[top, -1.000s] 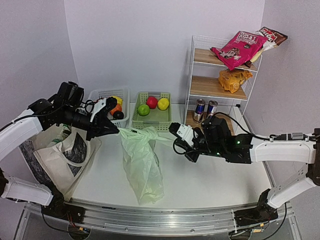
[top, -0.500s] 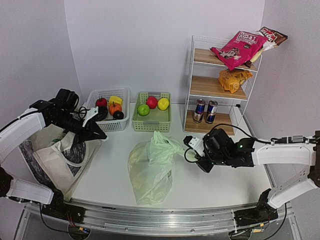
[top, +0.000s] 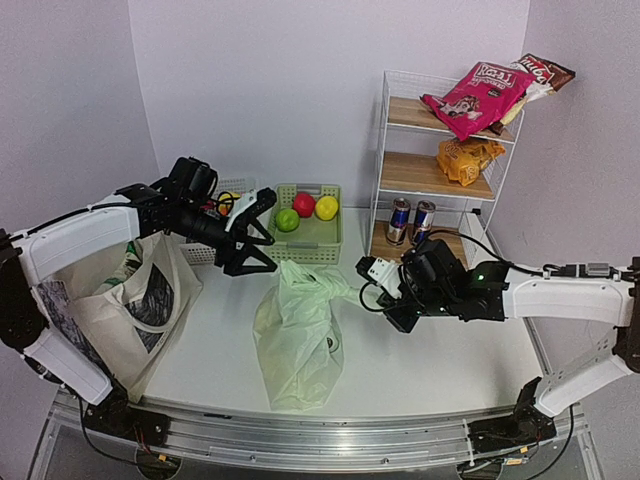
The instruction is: Place the mixed food into the grocery bags and tie them
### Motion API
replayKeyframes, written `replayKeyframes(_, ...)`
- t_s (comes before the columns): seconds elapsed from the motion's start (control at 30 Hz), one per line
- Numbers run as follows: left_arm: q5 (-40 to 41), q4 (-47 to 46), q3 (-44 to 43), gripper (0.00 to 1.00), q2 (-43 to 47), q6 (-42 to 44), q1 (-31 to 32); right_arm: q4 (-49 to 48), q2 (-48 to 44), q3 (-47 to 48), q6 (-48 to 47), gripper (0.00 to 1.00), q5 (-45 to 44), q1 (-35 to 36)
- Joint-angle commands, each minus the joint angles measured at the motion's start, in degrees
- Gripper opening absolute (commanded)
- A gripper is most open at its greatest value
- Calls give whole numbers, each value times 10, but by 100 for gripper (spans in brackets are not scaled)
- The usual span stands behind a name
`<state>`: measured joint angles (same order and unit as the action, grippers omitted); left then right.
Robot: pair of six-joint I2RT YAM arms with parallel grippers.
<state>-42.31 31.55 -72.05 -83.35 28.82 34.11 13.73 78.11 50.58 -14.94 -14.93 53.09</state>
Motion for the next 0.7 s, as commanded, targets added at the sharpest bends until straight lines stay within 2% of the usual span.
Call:
replayKeyframes(0.0, -12, -27, -43, 76, -30, -3, 32, 0, 15, 29, -5, 0, 14, 6)
replayKeyframes(0.3, -10, 5, -74, 50, -61, 30, 54, 0, 21, 30, -6, 0, 14, 6)
replayKeyframes(0.4, -14, 16, -77, 27, -66, 41, 60, -1, 23, 31, -6, 0, 14, 6)
replayKeyframes(0.5, -7, 27, -76, 24, -68, 56, 67, -1, 24, 33, -5, 0, 13, 6)
replayKeyframes(0.67, 20, 63, -79, 28, -73, 80, 68, -1, 24, 35, -8, 0, 10, 6)
